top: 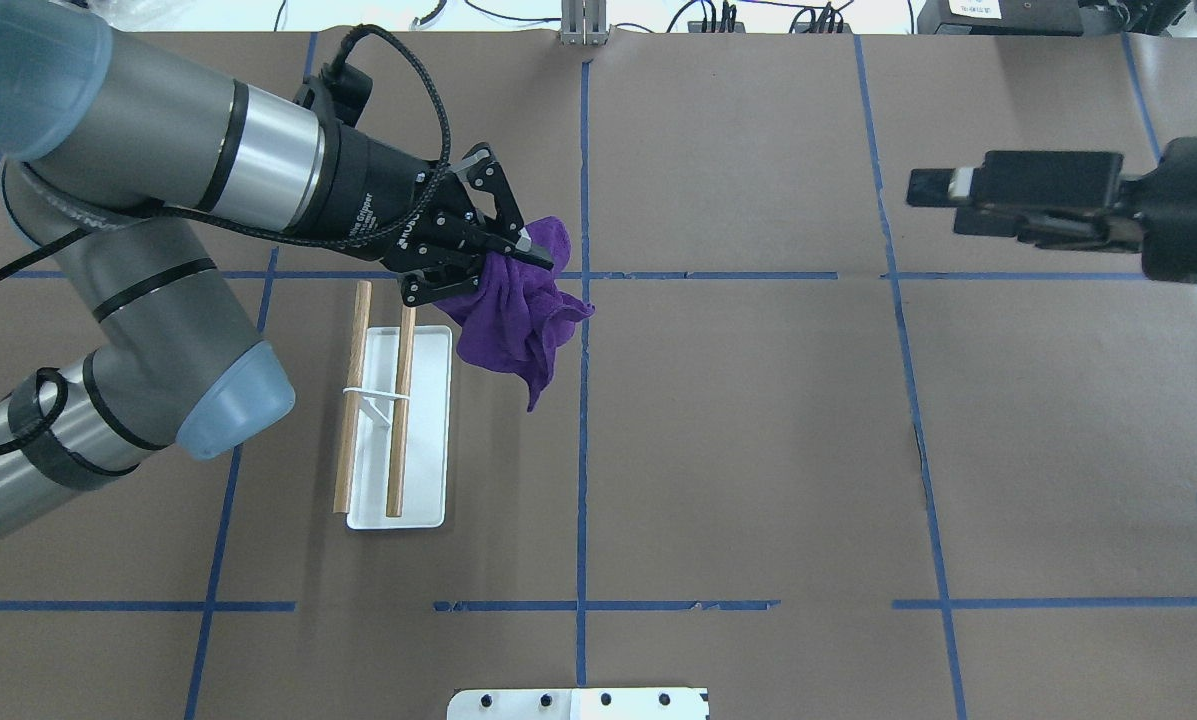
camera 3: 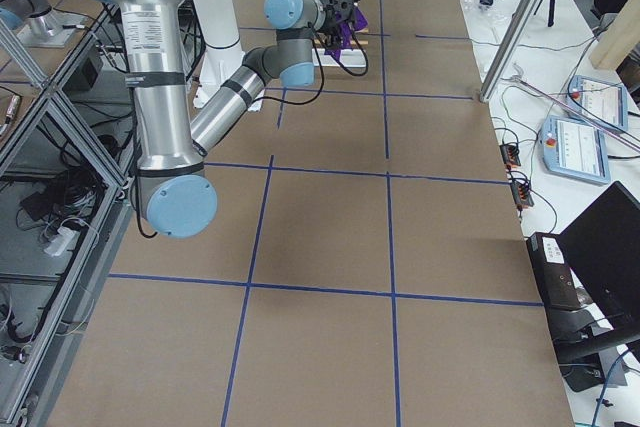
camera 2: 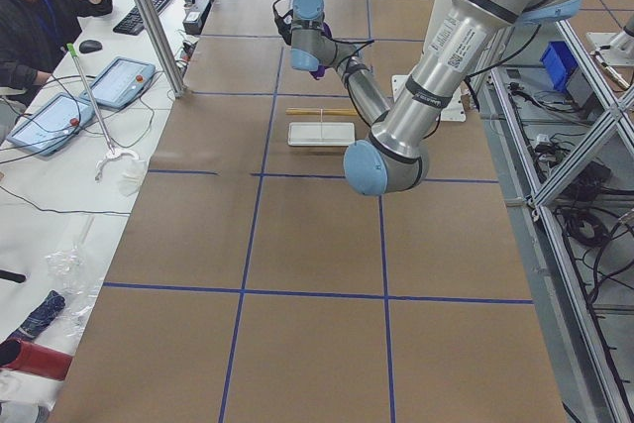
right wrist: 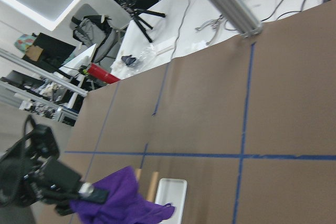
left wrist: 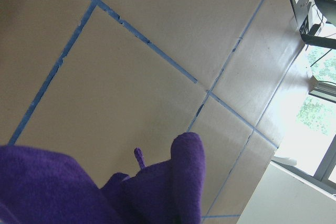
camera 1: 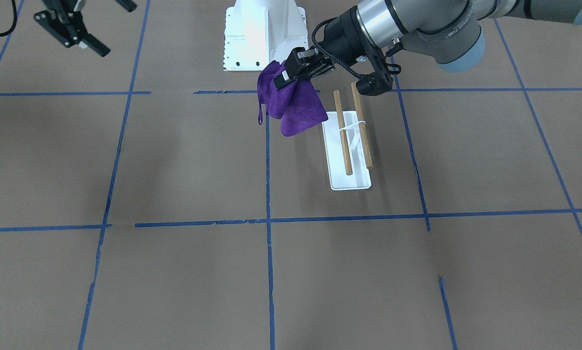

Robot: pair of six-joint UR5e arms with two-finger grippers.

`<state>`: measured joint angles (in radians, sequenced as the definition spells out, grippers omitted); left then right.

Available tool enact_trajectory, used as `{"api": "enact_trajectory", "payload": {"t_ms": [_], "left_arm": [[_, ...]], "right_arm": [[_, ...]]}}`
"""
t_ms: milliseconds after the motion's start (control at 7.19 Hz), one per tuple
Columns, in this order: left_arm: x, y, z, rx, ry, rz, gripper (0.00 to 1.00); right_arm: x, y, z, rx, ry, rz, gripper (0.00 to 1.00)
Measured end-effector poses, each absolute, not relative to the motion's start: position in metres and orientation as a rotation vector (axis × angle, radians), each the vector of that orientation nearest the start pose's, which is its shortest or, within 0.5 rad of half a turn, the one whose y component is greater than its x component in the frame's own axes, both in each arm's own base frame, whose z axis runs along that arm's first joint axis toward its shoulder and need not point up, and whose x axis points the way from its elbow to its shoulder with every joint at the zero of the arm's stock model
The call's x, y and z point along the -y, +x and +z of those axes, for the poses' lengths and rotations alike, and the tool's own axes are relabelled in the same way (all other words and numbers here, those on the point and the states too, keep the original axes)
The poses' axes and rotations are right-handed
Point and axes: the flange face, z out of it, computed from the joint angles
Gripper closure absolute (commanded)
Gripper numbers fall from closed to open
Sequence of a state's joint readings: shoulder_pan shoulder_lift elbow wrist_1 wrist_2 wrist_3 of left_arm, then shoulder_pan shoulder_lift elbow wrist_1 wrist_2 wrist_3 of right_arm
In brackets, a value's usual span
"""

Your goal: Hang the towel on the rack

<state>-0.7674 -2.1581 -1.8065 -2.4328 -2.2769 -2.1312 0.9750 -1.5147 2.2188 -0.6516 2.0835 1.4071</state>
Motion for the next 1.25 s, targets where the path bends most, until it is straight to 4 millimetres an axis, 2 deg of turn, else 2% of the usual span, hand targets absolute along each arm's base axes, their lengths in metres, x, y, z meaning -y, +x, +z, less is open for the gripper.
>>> {"api": "enact_trajectory", "payload": {"t_ms": [139,278,556,695,974,1252], "left_arm": [[0.436,0.352,0.131,-1.653,-0.346,-0.401,1.00],[0.431,0.346,0.142,-1.676,-0.314,-0.372,1.00],[0.425,0.339,0.151,-1.711,-0.159,-0.236,1.00],[0.424,0.338,0.155,-1.713,-0.050,-0.150,1.00],[0.424,0.342,0.170,-1.689,0.186,-0.033,1.00],[0.409,0.365,0.198,-1.634,0.376,-0.054,1.00]], "right_arm": [[0.405,-0.133,0.262,1.451,0.540,0.242,0.00],[0.420,-0.113,0.297,1.362,0.569,0.248,0.00],[0.435,-0.092,0.350,1.232,0.606,0.234,0.00],[0.438,-0.088,0.364,1.199,0.613,0.226,0.00],[0.444,-0.081,0.378,1.141,0.611,0.220,0.00],[0.453,-0.070,0.389,1.038,0.609,0.175,0.00]]}}
